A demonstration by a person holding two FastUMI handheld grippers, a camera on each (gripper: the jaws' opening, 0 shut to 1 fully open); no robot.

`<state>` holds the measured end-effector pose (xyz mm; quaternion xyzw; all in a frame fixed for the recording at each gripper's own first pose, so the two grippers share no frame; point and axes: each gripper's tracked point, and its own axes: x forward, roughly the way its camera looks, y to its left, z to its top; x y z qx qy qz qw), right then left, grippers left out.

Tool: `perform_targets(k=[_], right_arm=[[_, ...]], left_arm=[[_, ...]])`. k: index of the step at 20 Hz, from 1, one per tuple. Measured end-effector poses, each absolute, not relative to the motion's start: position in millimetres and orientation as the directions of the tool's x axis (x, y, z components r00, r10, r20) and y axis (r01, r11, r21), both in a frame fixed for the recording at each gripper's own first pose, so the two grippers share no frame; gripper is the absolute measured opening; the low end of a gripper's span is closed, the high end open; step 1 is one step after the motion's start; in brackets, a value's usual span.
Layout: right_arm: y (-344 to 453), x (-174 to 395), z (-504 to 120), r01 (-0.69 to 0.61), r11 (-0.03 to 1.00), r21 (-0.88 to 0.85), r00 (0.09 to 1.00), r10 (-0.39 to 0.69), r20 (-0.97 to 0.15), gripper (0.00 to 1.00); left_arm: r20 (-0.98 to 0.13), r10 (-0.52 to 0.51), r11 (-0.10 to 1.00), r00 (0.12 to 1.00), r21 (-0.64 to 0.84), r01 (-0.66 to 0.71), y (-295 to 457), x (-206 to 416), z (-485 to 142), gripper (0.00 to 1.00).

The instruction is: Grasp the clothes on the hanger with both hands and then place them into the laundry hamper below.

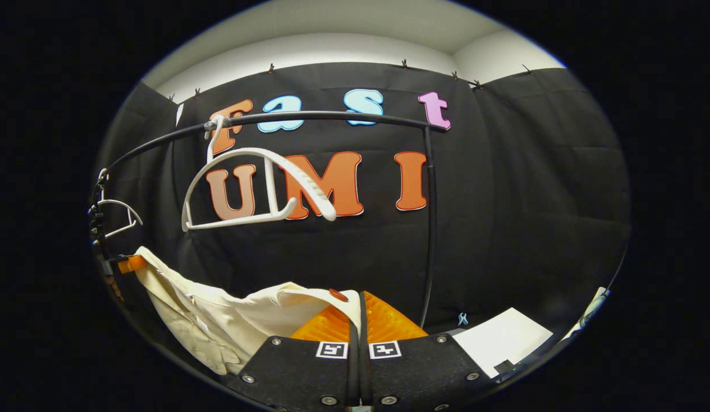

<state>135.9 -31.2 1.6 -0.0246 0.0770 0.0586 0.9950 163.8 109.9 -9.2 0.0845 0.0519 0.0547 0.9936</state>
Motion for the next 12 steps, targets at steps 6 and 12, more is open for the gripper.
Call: perform_targets(k=[6,12], right_arm=[[-10.2,119.2,-18.7,-0.164,0.986,-0.020,0.967,0.156,-0.201,0.00],[30.1,108.7,-40.7,-0.237,0.972,-0.002,0.943,0.229,-0.243,0.00]], left_arm=[[-0.138,0.069,0.986,0.988,0.162,-0.046,82.3,152.9,-24.6,0.07],[-0.189,0.005,0.991,0.982,0.132,0.021,42.7,149.4,-43.7,0.07]])
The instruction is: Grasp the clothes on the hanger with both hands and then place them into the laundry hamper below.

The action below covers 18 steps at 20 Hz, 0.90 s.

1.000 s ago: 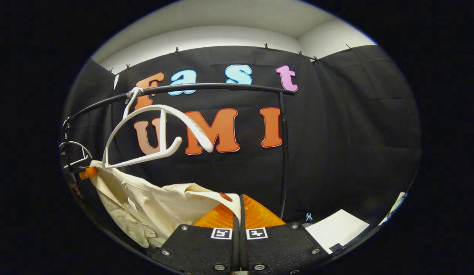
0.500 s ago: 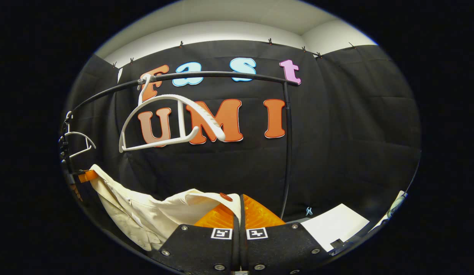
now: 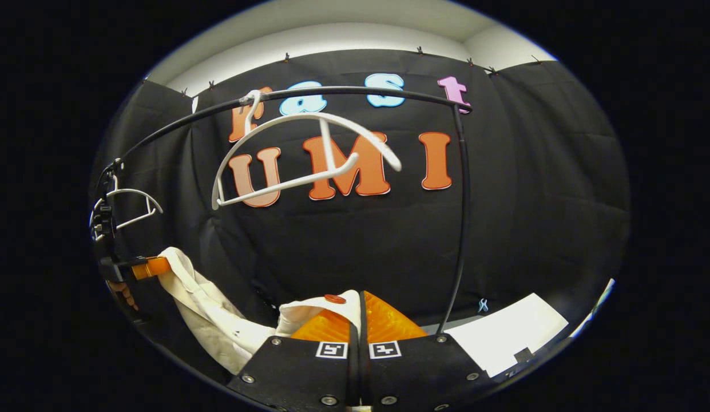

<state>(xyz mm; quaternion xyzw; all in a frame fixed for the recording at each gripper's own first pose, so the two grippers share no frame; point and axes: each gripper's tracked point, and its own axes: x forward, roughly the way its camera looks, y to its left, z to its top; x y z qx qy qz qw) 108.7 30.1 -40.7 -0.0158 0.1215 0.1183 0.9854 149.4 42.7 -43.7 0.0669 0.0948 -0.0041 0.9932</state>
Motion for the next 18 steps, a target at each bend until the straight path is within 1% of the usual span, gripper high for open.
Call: perform_targets(k=[7,8,11,15,18], right_arm=[[82.5,104.7,-57.2,-0.326,0.945,0.009,0.909,0.316,-0.272,0.00],[89.3,104.5,-61.3,-0.338,0.941,0.012,0.903,0.328,-0.279,0.00],[108.0,105.0,-73.9,-0.364,0.931,0.016,0.886,0.351,-0.301,0.00],[122.8,107.5,-102.8,-0.375,0.927,0.019,0.867,0.358,-0.346,0.00],[125.9,108.5,-125.5,-0.368,0.930,0.006,0.855,0.342,-0.389,0.00]], left_arm=[[-0.263,-0.089,0.991,0.961,0.069,0.111,2.4,141.6,-70.6,0.07],[-0.274,-0.102,0.991,0.956,0.059,0.123,-4.2,141.9,-74.3,0.08],[-0.316,-0.146,0.985,0.938,0.039,0.167,-22.0,143.1,-89.3,0.07],[-0.376,-0.160,0.984,0.913,0.016,0.179,-32.1,141.0,-113.1,0.07],[-0.441,-0.153,0.986,0.885,-0.006,0.168,-30.7,137.2,-138.0,0.07]])
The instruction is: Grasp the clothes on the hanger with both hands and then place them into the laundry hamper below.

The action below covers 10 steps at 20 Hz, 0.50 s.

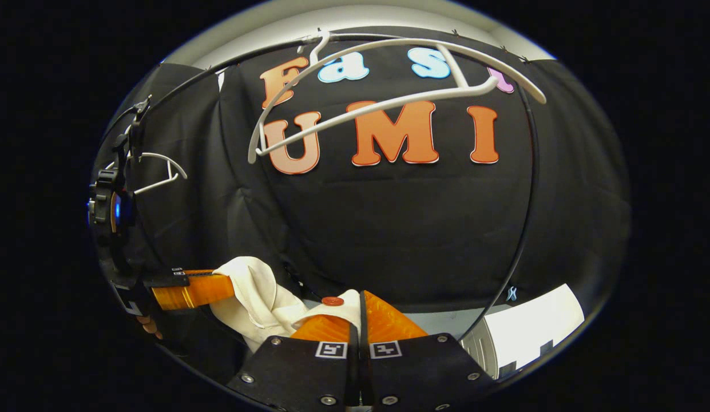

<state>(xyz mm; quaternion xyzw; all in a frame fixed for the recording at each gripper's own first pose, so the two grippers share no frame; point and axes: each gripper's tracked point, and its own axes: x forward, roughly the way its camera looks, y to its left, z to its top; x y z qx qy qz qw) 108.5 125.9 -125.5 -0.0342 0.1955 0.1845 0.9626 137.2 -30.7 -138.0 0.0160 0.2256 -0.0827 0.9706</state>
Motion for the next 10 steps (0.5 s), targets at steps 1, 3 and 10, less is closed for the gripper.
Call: perform_targets(k=[1,3,10], right_arm=[[128.7,109.8,-134.0,-0.369,0.929,0.005,0.849,0.339,-0.406,0.00],[128.3,109.2,-151.0,-0.368,0.930,-0.002,0.836,0.329,-0.440,0.01],[124.6,109.8,-213.1,-0.338,0.941,0.003,0.789,0.285,-0.544,0.07]], left_arm=[[-0.463,-0.149,0.987,0.874,-0.017,0.160,-29.7,135.4,-146.6,0.07],[-0.523,-0.142,0.989,0.841,-0.038,0.144,-26.3,132.9,-168.0,0.07],[-0.668,-0.112,0.992,0.736,-0.030,0.124,-11.7,126.2,-229.2,0.07]])
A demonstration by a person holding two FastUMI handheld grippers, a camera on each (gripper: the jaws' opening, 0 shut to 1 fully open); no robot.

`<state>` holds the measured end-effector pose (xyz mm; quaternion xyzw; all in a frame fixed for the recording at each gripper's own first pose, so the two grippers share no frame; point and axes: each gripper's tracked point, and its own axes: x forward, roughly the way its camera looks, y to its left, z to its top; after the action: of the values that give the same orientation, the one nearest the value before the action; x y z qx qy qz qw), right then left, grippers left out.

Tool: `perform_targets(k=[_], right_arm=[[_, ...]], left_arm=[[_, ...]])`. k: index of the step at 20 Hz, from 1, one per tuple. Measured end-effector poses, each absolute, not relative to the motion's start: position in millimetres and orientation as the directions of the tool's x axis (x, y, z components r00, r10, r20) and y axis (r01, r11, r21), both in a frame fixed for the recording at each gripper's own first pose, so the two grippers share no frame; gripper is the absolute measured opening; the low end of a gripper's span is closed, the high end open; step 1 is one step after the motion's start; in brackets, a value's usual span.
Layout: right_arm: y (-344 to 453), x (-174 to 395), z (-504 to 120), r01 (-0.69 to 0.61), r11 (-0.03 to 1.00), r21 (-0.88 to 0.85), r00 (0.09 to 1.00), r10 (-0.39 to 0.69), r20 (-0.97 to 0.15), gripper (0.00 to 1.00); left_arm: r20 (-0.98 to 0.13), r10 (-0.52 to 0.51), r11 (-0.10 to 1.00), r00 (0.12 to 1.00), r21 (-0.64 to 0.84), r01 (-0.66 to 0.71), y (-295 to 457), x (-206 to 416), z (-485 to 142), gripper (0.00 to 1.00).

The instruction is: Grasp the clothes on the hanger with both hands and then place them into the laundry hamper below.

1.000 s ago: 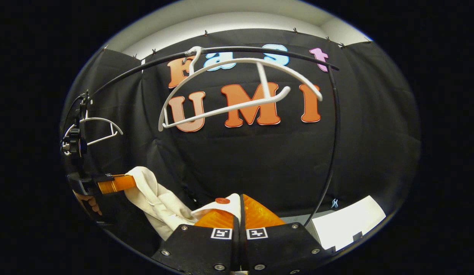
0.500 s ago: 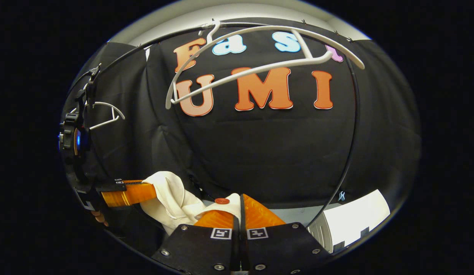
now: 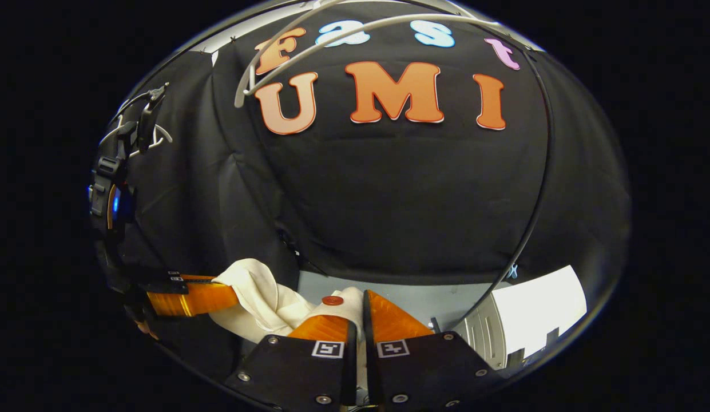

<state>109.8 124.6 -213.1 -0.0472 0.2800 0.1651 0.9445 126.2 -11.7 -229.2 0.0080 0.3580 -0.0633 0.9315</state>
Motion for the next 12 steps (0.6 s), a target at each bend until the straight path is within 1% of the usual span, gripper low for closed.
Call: perform_targets(k=[1,2,4,5,6,7,8,9,10,11,12], right_arm=[[122.3,109.6,-219.4,-0.325,0.946,0.007,0.783,0.273,-0.559,0.07],[119.1,107.7,-226.6,-0.314,0.949,0.015,0.775,0.265,-0.574,0.08],[114.8,102.7,-239.0,-0.297,0.955,0.026,0.761,0.253,-0.598,0.10],[114.2,100.9,-244.0,-0.290,0.957,0.023,0.755,0.243,-0.609,0.11],[111.3,99.6,-249.8,-0.284,0.959,0.022,0.748,0.236,-0.620,0.13],[109.5,97.8,-254.4,-0.278,0.960,0.025,0.743,0.231,-0.629,0.14],[108.1,94.8,-259.5,-0.273,0.962,0.028,0.737,0.227,-0.637,0.16],[107.2,93.2,-262.6,-0.271,0.962,0.029,0.733,0.226,-0.642,0.16],[106.6,92.4,-263.7,-0.272,0.962,0.029,0.734,0.227,-0.641,0.18],[106.9,93.8,-262.7,-0.274,0.961,0.026,0.735,0.226,-0.639,0.20],[106.1,93.6,-263.2,-0.273,0.962,0.023,0.734,0.224,-0.641,0.16]], left_arm=[[-0.687,-0.106,0.992,0.718,-0.027,0.120,-7.6,124.9,-238.2,0.11],[-0.704,-0.090,0.994,0.705,-0.017,0.110,-3.2,122.7,-245.8,0.12],[-0.739,-0.061,0.996,0.671,-0.004,0.085,6.8,120.3,-258.8,0.07],[-0.753,-0.055,0.997,0.656,-0.010,0.073,8.6,116.6,-265.3,0.16],[-0.763,-0.058,0.998,0.643,-0.021,0.065,9.3,116.8,-270.5,0.14],[-0.773,-0.055,0.998,0.631,-0.025,0.056,11.3,116.5,-275.7,0.25],[-0.780,-0.053,0.998,0.623,-0.028,0.050,12.9,115.8,-277.7,0.24],[-0.787,-0.048,0.999,0.615,-0.028,0.043,14.4,113.5,-282.8,0.16],[-0.792,-0.044,0.999,0.608,-0.026,0.038,16.9,111.5,-284.4,0.25],[-0.797,-0.031,0.999,0.603,-0.017,0.030,20.9,107.6,-287.3,0.25],[-0.800,-0.027,1.000,0.600,-0.014,0.026,22.6,107.6,-288.6,0.25]])
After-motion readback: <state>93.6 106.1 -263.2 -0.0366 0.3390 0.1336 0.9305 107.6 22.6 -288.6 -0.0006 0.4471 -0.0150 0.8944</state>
